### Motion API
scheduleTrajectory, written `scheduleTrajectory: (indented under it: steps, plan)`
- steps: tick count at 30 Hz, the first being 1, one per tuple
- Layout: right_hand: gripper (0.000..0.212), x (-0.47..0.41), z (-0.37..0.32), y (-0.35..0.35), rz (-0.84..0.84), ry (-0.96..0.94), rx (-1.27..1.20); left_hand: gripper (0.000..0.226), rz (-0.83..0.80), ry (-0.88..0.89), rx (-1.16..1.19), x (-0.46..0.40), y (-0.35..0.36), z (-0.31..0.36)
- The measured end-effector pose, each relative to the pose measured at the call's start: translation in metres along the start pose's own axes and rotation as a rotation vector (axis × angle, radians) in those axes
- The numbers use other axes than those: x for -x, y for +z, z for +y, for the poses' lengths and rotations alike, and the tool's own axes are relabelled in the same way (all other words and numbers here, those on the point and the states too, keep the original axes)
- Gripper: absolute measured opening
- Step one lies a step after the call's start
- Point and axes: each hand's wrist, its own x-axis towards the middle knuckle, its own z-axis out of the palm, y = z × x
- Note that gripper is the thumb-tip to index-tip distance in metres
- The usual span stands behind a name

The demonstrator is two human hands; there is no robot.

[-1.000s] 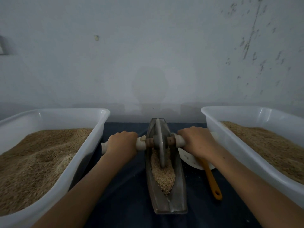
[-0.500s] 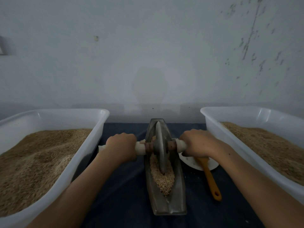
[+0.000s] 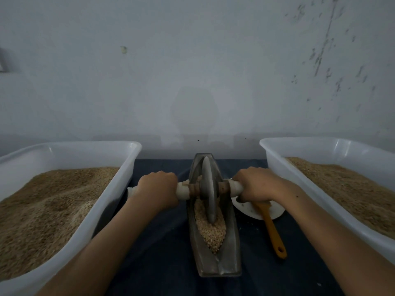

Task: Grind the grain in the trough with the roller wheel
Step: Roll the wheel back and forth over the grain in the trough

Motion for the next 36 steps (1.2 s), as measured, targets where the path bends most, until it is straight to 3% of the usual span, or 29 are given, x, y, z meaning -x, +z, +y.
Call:
scheduleTrajectory:
  steps: [2, 5, 7, 10, 14, 20, 23, 27, 30, 36]
  plan:
    - [0.028, 0.001, 0.001, -0.002, -0.036, -0.002, -0.011, 0.031, -0.038, 0.010, -0.002, 0.000, -0.002, 0.000]
    - [0.018, -0.002, 0.002, 0.001, -0.018, -0.012, -0.020, 0.029, -0.022, 0.005, 0.007, -0.001, -0.001, 0.000]
    - [0.008, -0.002, 0.002, 0.004, 0.045, -0.013, -0.005, 0.023, 0.022, -0.001, 0.007, -0.001, 0.002, 0.000]
    - [0.020, -0.003, 0.001, 0.011, 0.200, -0.004, 0.030, 0.015, 0.120, -0.009, 0.006, 0.000, 0.005, 0.001]
    - [0.010, -0.005, -0.001, 0.016, 0.344, 0.001, 0.041, 0.013, 0.193, -0.018, 0.015, 0.000, 0.008, 0.002]
    - [0.006, 0.000, -0.001, 0.004, 0.118, 0.006, 0.038, 0.023, 0.046, -0.010, -0.007, 0.000, 0.003, 0.001]
    - [0.025, 0.003, -0.002, -0.003, -0.020, 0.014, 0.025, 0.030, -0.041, -0.001, -0.008, 0.001, -0.001, -0.001]
    - [0.028, 0.004, -0.002, -0.003, -0.035, 0.024, 0.006, 0.034, -0.051, -0.006, -0.010, 0.000, -0.001, -0.001]
    - [0.006, 0.002, -0.003, 0.002, 0.075, 0.015, 0.027, 0.027, 0.003, -0.019, 0.003, -0.002, 0.003, 0.000]
    - [0.009, -0.003, -0.003, 0.014, 0.349, 0.026, 0.078, 0.009, 0.189, -0.037, 0.050, 0.000, 0.009, 0.002]
